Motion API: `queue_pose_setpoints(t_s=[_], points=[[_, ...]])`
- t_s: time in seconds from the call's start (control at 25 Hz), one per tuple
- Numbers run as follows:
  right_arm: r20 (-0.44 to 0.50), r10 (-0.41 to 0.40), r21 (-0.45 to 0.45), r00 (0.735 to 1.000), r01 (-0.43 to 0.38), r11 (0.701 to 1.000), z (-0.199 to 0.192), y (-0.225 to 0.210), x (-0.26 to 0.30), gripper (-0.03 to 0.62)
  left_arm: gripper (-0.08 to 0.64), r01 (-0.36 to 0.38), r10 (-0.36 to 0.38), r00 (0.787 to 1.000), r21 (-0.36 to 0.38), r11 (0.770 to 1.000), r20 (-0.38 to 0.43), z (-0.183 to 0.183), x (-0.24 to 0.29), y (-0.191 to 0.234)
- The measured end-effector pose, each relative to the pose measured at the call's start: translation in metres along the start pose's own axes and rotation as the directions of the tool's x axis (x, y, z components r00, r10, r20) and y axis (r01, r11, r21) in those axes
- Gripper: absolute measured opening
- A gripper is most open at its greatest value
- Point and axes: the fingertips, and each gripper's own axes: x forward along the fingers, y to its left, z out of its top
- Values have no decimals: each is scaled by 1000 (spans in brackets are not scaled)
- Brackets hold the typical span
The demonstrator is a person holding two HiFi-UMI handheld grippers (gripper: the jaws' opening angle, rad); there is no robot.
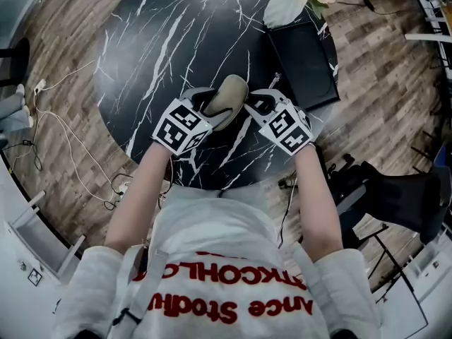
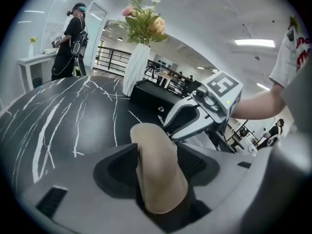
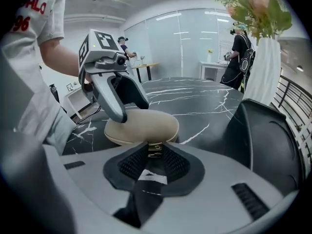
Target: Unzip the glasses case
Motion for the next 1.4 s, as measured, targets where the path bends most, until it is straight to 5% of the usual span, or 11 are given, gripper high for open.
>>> queue_pose_setpoints(t_s=[0.32,0.64,0.96,1.4], points=[[-63,81,114,995,-73,991,-9,6,1,124,270,25,-27,999,-66,998,-41,-9,5,4],[-116,40,-5,992,-41,999,0,2,6,124,250,109,-116,993,-193,975,-29,-8,-3,15],[-169,13,-231,986,-53,972,9,-5,3,63,249,168,-174,985,-226,960,-6,-8,-4,19],[-252,56,-293,966,-131,947,3,5,8,38,252,176,-178,984,-239,955,14,-12,-1,20]])
